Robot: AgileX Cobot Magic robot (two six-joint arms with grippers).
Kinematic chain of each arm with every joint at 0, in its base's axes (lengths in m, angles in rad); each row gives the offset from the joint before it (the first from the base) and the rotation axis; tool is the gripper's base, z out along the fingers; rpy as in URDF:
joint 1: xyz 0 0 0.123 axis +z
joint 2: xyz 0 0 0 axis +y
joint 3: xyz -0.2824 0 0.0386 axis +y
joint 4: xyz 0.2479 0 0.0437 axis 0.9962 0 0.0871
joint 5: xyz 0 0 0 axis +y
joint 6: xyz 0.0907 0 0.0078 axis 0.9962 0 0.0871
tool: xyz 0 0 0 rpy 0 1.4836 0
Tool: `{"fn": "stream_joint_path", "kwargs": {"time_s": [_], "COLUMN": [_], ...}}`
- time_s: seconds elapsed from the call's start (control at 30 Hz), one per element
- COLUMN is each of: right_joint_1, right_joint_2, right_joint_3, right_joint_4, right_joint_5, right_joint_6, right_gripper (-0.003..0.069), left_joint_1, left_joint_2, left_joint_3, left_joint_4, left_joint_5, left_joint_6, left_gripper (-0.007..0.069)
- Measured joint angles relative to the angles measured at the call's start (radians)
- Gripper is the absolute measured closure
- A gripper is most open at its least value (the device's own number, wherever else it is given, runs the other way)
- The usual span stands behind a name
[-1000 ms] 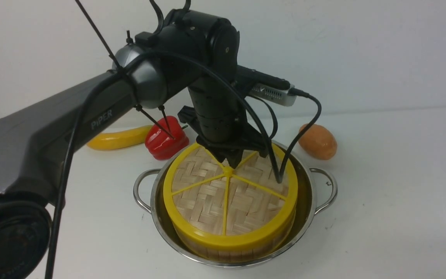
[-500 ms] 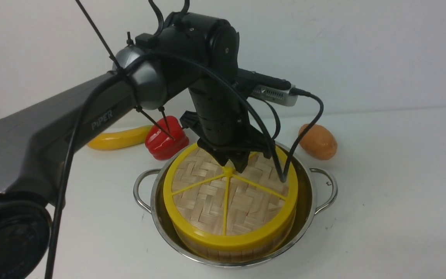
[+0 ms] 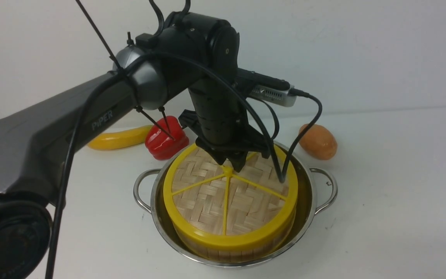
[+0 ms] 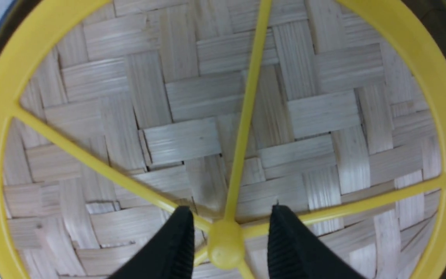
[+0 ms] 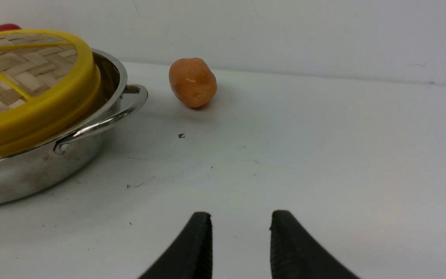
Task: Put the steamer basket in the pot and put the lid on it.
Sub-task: Use the left arm to place the steamer lid on the steamer
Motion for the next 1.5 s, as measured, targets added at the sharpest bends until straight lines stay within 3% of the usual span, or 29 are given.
{"fn": "stream_joint_path", "kwargs": {"time_s": [0.5,0.8,1.5], "right_joint_1": [0.0,0.006,0.019], "right_joint_2": [0.0,0.0,0.0], "right_joint_3": [0.0,0.0,0.0], "right_joint_4": [0.0,0.0,0.0], "right_joint_5": [0.0,0.0,0.0], "right_joint_6": [0.0,0.0,0.0], "right_gripper": [0.0449,0.0449,0.0435], "left_joint_1": [0.0,0.0,0.0], "left_joint_2": [0.02,0.02,0.02], "left_joint_3": [0.001,0.001,0.001], "left_joint_4": [0.006,0.004,0.007], "left_joint_5": [0.0,0.0,0.0], "left_joint_6": [-0.02,-0.028,-0.01], "left_gripper": [0.0368,0.0501,0.0503]}}
